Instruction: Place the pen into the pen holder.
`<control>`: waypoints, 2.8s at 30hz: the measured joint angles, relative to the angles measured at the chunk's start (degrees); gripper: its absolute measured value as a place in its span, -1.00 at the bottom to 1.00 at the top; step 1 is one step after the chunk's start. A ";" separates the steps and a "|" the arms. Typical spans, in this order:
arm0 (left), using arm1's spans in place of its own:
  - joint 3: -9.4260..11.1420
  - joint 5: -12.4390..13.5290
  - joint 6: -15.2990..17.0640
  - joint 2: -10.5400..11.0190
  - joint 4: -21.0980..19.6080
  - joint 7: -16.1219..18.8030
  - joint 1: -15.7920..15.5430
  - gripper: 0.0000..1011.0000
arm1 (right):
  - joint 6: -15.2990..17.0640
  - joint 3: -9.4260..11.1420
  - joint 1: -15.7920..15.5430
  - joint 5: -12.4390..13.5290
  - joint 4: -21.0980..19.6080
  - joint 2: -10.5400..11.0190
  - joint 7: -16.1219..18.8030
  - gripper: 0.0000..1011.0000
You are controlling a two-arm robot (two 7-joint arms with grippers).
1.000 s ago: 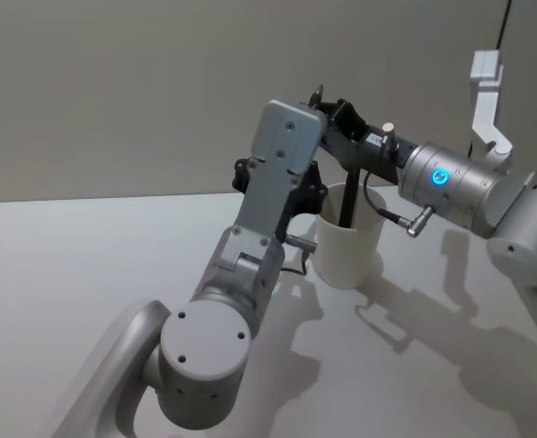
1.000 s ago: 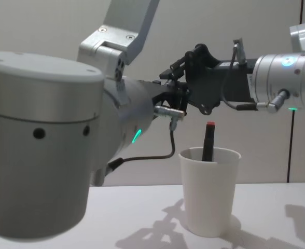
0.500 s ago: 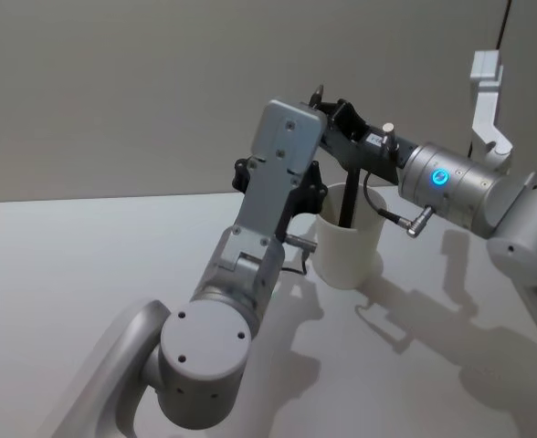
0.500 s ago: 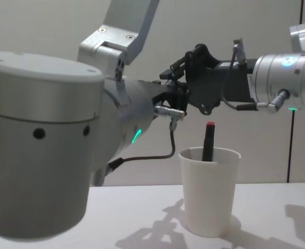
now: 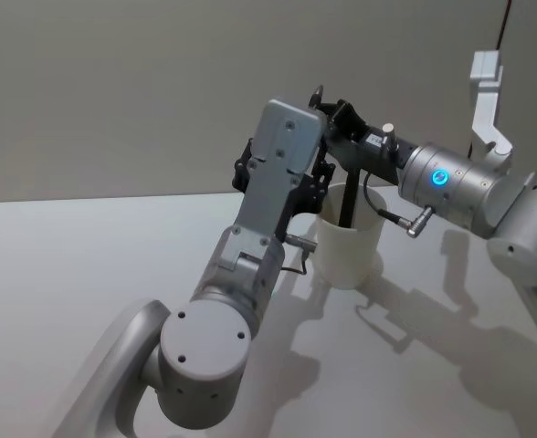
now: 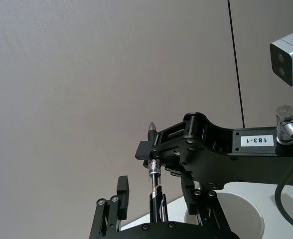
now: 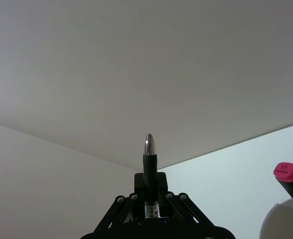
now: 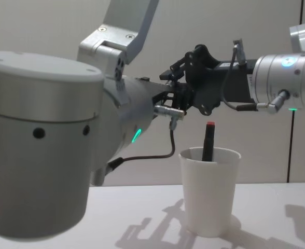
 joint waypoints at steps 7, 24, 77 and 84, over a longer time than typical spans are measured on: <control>0.00 0.00 0.01 0.00 0.01 0.00 0.00 0.64 | -0.81 -0.02 -0.01 -0.05 -0.29 0.13 -0.04 -0.74; 0.00 0.02 0.03 -0.01 0.01 0.00 0.00 0.98 | -10.33 0.22 -1.83 -2.50 -4.17 1.68 -2.80 -0.74; -19.45 -4.84 8.58 12.50 -23.20 11.19 10.42 0.98 | -40.81 -6.70 -11.80 -45.56 -14.11 2.47 -10.16 -0.74; -20.10 -4.89 8.48 12.27 -23.68 12.05 10.69 0.98 | -41.43 -7.26 -12.33 -48.51 -14.29 2.05 -9.31 -0.74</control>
